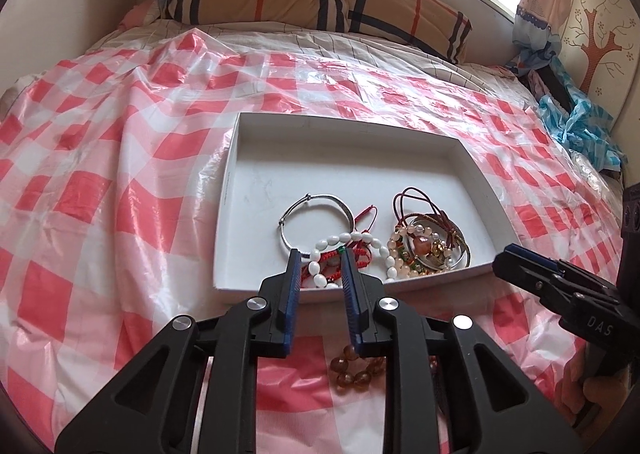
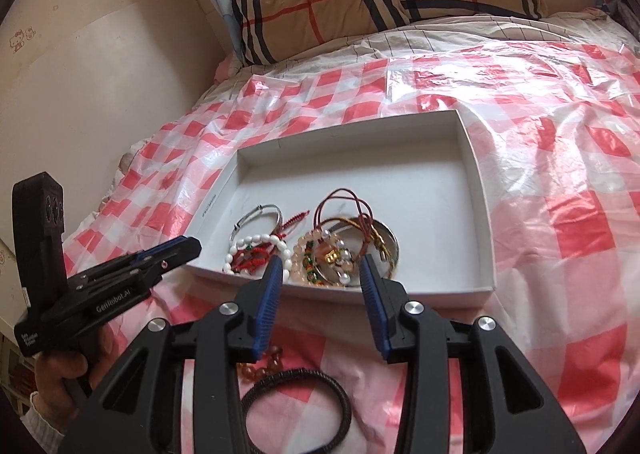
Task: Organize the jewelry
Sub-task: 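Carry both bracelets into the white box and open both tools, then lower the left tool toward the amber bead bracelet while the right tool reaches the black leather bracelet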
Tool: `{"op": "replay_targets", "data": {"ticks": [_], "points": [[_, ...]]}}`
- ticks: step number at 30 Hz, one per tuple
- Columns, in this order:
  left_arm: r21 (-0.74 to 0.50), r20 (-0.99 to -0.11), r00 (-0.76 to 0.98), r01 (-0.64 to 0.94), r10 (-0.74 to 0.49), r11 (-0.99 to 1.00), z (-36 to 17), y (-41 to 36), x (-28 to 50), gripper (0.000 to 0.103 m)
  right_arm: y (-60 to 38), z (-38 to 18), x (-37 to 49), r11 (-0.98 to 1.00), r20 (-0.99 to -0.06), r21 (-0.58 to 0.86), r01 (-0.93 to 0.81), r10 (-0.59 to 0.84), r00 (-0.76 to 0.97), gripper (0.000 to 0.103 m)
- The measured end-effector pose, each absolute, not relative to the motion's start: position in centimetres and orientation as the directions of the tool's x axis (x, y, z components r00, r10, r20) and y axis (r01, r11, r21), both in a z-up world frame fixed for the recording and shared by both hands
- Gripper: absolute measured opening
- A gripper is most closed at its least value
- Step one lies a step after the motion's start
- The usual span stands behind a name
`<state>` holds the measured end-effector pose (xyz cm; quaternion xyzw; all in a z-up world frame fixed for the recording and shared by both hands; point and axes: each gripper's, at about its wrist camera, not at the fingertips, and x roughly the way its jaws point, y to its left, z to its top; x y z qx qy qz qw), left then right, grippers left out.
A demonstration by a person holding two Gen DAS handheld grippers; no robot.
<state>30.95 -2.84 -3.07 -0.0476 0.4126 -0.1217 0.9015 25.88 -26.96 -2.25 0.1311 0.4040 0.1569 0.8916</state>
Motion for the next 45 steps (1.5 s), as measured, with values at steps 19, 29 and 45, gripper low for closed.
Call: {"op": "replay_targets", "data": {"ticks": [19, 29, 45], "points": [[0.006, -0.81, 0.542, 0.391, -0.225, 0.92, -6.3, -6.6, 27.8, 0.033, -25.6, -6.7, 22.3, 0.945, -0.813, 0.251, -0.207, 0.322, 0.485, 0.04], [-0.059, -0.849, 0.415, 0.541, -0.328, 0.839, -6.9, -7.4, 25.4, 0.023, -24.3, -6.8, 21.7, 0.948, -0.831, 0.197, -0.25, 0.297, 0.47, 0.043], [0.041, -0.837, 0.477, 0.545, -0.27, 0.837, -6.7, -9.1, 26.6, 0.023, -23.9, -7.3, 21.1, 0.941, -0.828, 0.199, -0.274, 0.311, 0.466, 0.052]]}}
